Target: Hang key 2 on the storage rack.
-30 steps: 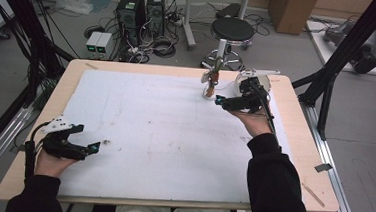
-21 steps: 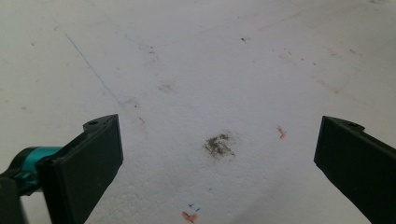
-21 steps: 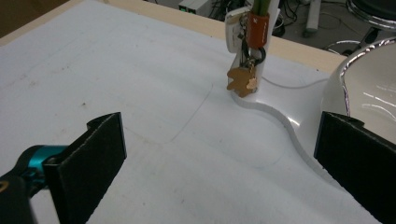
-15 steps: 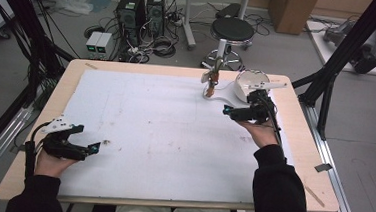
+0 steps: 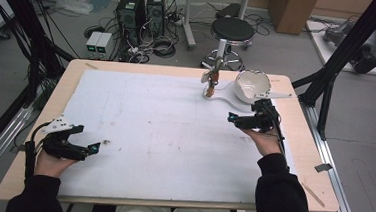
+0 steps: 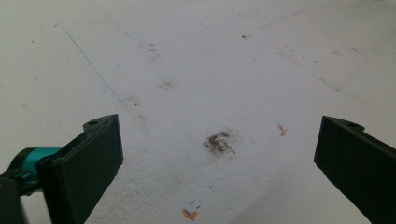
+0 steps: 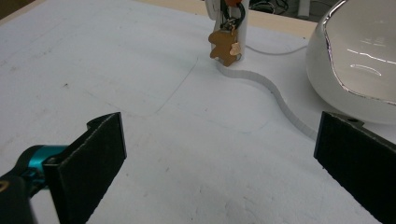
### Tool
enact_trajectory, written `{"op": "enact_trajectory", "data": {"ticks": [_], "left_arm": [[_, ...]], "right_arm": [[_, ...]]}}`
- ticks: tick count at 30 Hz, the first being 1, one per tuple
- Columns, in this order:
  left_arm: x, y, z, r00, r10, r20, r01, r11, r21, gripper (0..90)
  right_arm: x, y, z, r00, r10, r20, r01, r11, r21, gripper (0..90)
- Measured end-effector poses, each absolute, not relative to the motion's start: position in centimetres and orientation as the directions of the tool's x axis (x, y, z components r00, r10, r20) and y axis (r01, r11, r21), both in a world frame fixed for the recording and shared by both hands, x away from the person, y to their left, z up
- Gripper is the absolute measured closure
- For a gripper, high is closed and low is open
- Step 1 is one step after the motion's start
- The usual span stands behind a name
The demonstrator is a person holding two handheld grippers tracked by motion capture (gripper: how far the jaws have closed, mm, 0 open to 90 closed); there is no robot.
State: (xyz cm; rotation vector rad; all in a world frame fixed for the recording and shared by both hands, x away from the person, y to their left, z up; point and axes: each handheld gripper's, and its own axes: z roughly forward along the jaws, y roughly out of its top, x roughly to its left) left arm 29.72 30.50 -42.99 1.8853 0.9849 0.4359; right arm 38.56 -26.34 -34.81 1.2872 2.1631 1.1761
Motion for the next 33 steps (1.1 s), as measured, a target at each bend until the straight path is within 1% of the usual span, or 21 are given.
{"op": "enact_trajectory", "data": {"ticks": [9, 12, 23, 33], "left_arm": [[29.6, 30.5, -43.0, 0.615, 0.782, -0.104, 0.449, -0.238, 0.861, 1.7], [29.6, 30.5, -43.0, 0.617, 0.780, -0.103, 0.448, -0.240, 0.861, 1.7], [29.6, 30.4, -43.0, 0.616, 0.781, -0.105, 0.448, -0.237, 0.862, 1.7], [29.6, 30.4, -43.1, 0.618, 0.779, -0.105, 0.453, -0.244, 0.858, 1.7]], "right_arm": [[37.6, -27.6, -36.4, -0.501, 0.858, 0.118, 0.558, 0.216, 0.801, 1.3], [37.3, -27.8, -36.6, -0.497, 0.861, 0.109, 0.563, 0.224, 0.796, 1.3], [35.5, -29.6, -38.0, -0.487, 0.868, 0.093, 0.542, 0.217, 0.812, 1.3], [33.4, -31.2, -40.4, -0.483, 0.872, 0.072, 0.521, 0.221, 0.824, 1.2]]}}
